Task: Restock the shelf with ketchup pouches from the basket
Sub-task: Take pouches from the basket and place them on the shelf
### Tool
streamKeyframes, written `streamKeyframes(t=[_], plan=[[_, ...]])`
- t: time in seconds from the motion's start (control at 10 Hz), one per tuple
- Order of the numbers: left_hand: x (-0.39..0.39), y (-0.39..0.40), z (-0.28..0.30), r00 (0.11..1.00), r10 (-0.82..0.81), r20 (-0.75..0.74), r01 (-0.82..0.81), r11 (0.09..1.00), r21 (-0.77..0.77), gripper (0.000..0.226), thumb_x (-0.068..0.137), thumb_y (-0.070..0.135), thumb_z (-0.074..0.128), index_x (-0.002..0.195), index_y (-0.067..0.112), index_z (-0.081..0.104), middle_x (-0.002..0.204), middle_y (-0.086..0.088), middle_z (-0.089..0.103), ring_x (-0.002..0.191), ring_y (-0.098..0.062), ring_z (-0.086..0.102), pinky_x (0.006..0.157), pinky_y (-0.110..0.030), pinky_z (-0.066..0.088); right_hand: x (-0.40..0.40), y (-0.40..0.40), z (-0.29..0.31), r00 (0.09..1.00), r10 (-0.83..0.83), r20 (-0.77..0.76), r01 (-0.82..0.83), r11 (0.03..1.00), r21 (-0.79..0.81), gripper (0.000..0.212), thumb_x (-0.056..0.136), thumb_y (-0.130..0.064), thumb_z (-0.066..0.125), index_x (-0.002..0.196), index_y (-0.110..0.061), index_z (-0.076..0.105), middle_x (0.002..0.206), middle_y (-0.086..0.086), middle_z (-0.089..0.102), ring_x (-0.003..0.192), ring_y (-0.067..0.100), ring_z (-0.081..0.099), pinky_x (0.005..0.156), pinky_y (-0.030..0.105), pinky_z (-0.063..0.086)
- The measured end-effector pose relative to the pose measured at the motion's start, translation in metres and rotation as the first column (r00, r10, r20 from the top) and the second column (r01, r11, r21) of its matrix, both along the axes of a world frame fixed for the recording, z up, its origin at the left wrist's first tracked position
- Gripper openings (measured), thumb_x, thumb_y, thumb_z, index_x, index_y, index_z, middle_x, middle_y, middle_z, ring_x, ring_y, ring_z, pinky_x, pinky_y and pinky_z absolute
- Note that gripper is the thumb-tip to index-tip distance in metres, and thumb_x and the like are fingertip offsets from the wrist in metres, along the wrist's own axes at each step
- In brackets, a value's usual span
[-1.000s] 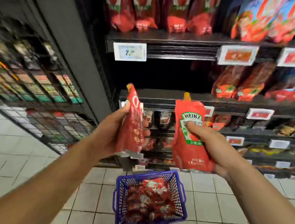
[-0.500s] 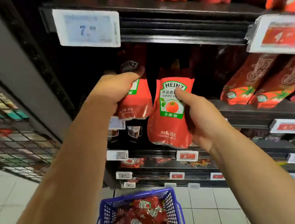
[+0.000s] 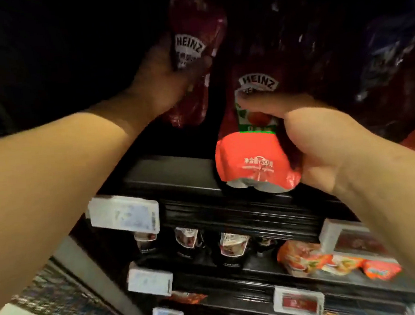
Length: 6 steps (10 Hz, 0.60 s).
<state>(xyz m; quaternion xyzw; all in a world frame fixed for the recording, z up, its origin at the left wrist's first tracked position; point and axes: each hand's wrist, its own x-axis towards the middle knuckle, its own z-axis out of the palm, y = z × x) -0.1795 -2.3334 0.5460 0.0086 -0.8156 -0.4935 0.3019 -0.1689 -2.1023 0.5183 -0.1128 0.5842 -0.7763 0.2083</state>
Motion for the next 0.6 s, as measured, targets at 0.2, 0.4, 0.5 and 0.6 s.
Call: streamKeyframes(t=[0.2,0.4,0.5,0.6], plan=[[-0.001,-0.013,-0.035,0.998,-0.016,-0.059,0.024,0.991,0.129,0.069,0.069,0.012,0.078,0.126,0.026,0.043,0.119,0.002,0.067,0.11,-0.011,0.066,0.101,-0.033,0.053,-0.023,-0.019,-0.004,0.996,-0.043,-0.08,0.049,0.996,0.073,0.018,0.089,-0.025,0.073,0.106,-0.018,0.073,0.092,0.003,0.078,0.083,0.021,0.076,0.074,0.05,0.062],[0.002,-0.031,-0.03,0.995,-0.1,-0.002,0.094,0.926,0.365,0.058,0.072,0.021,0.076,0.128,0.015,0.065,0.111,0.0,0.076,0.104,-0.018,0.072,0.094,-0.037,0.056,-0.039,-0.046,0.005,0.987,-0.095,-0.131,0.102,0.994,0.046,0.023,0.085,-0.019,0.078,0.108,-0.019,0.071,0.092,-0.002,0.078,0.084,0.016,0.076,0.076,0.043,0.062],[0.004,-0.029,-0.029,0.989,-0.14,-0.049,0.147,0.885,0.441,0.042,0.084,0.026,0.074,0.123,0.014,0.067,0.107,0.0,0.077,0.1,-0.017,0.074,0.085,-0.03,0.058,-0.049,-0.052,0.013,0.962,-0.063,-0.265,0.095,0.989,0.112,0.03,0.081,-0.022,0.081,0.109,-0.018,0.071,0.094,-0.002,0.078,0.086,0.016,0.076,0.077,0.043,0.063],[0.001,-0.026,-0.031,0.996,-0.08,-0.026,0.084,0.911,0.405,0.041,0.087,0.031,0.077,0.125,0.021,0.065,0.108,0.007,0.077,0.098,-0.011,0.074,0.081,-0.028,0.06,-0.064,-0.071,0.02,0.932,-0.144,-0.331,0.186,0.978,0.099,0.031,0.08,-0.02,0.083,0.107,-0.024,0.07,0.1,-0.006,0.077,0.09,0.011,0.075,0.075,0.035,0.062]])
